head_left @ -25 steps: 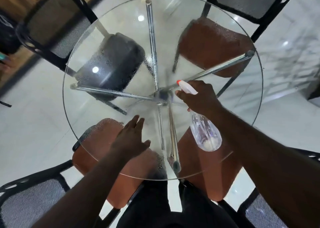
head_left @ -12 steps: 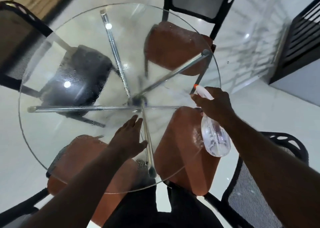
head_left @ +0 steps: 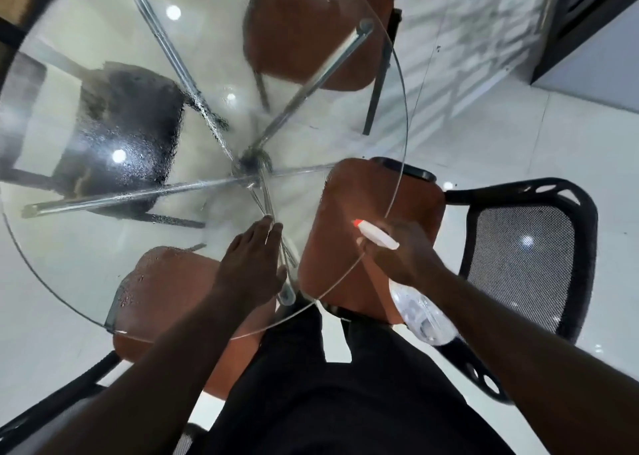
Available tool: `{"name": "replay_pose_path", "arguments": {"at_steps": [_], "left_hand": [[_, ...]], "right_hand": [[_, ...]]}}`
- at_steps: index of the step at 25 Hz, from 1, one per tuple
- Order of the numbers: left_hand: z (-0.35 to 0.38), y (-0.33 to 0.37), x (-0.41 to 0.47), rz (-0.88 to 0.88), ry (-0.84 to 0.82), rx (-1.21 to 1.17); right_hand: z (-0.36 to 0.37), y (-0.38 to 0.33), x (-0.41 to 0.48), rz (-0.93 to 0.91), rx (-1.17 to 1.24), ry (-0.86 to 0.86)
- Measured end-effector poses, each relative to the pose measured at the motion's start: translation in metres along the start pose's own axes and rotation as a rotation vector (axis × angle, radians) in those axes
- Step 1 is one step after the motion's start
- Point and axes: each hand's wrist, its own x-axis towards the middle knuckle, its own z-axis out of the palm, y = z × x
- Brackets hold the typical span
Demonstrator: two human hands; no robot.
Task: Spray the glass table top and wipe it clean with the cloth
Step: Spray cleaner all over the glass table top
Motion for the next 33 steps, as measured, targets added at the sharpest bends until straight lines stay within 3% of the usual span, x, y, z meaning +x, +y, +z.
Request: {"name": "replay_pose_path", "arguments": {"at_steps": [5,14,18,33], "left_hand": [[0.012,0.002,-0.006,-0.003,0.029,-0.035],[-0.013,0.043,0.05,-0.018,-0.009,-0.058],[-0.024,0.047,0.084,-0.048,-0.013,-0.048],[-0.057,0.006,0.123,-0.185,0.04,-0.117]], "right_hand": [[0.018,0.012,-0.03,-0.03,-0.08,-0.135],[-0.036,0.047,0.018,0.111,0.044,0.185],[-0.066,0.046,0.051,0.051,-0.006,0.23],[-0.127,-0.046,0.2,0.081,0.054,0.139]]}}
